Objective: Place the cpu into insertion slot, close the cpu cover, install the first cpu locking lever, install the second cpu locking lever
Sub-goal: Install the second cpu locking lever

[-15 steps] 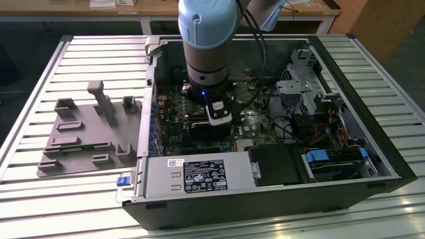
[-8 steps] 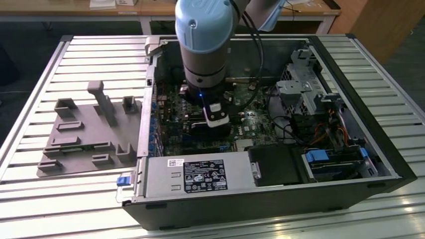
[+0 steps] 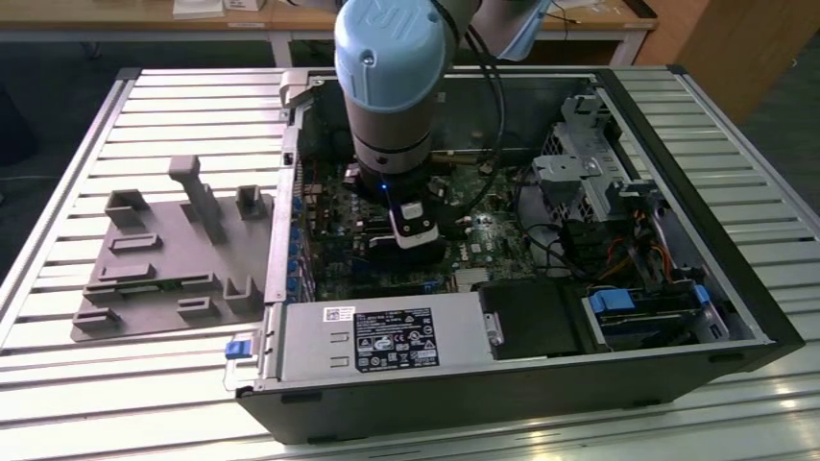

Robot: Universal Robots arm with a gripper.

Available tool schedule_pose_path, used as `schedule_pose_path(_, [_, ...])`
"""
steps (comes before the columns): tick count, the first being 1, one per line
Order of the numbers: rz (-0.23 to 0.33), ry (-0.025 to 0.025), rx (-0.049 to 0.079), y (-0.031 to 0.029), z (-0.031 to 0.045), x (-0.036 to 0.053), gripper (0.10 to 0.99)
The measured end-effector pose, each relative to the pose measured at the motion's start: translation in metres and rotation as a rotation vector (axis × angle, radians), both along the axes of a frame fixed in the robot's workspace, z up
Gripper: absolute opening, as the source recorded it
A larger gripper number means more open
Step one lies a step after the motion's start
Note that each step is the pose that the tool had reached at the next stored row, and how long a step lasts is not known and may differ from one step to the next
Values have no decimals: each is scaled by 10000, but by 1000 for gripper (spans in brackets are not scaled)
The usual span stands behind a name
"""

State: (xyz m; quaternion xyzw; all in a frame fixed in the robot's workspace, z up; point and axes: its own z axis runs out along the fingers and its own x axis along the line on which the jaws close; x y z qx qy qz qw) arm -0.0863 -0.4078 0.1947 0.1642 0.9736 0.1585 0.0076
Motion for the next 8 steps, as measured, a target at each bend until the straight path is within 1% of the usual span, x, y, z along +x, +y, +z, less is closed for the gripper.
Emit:
schedule_pose_path(3, [2, -1, 15, 9, -15, -32, 102])
schedule_pose_path(8, [2, -2, 30, 49, -38, -70, 102])
